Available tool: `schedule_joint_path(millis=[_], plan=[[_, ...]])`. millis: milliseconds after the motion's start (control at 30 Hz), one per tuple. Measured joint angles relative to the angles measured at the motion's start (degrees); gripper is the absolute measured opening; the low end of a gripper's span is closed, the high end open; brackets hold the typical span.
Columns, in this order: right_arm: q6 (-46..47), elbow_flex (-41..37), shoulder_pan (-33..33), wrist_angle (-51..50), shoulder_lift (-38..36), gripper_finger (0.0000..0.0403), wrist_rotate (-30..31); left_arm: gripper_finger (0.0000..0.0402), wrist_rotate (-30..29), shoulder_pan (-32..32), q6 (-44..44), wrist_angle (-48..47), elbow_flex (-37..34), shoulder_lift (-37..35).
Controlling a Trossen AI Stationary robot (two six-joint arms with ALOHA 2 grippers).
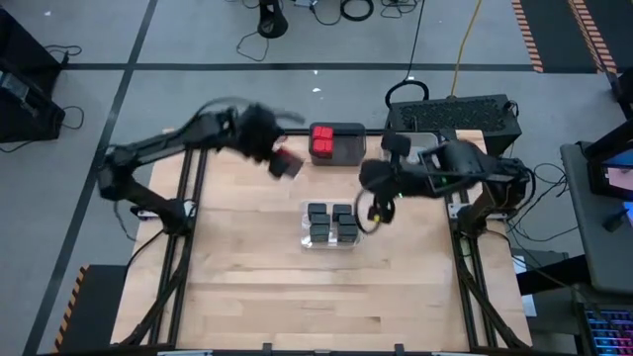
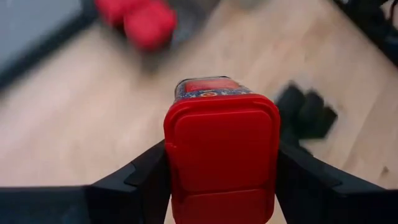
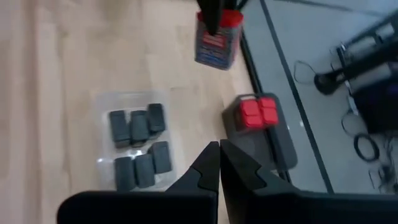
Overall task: Sort spices by type
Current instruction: Put the red seasoning bottle into the black bin
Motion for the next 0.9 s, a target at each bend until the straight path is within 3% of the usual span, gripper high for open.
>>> schedule_joint_path(millis=[200, 533, 667, 900], plan=[[1.5, 0.0, -7.8, 2.4, 0.0, 0.0000, -3.3, 0.0231, 9.8, 12.0, 20.1, 2.7, 15.6, 15.8], [6.8, 0.0, -15.4, 4.2, 0.0, 0.0000, -7.7, 0.0231, 13.1, 15.4, 37.7, 2.5, 46.8, 41.9], [7.9, 0.0, -17.1, 4.2, 0.0, 0.0000, -9.2, 0.0231, 13.1, 15.3, 40.6, 3.9, 51.7, 48.2], [9.4, 0.0, -18.6, 3.3, 0.0, 0.0000, -12.0, 0.0235, 12.5, 14.7, 43.5, 6.2, 51.7, 53.5]])
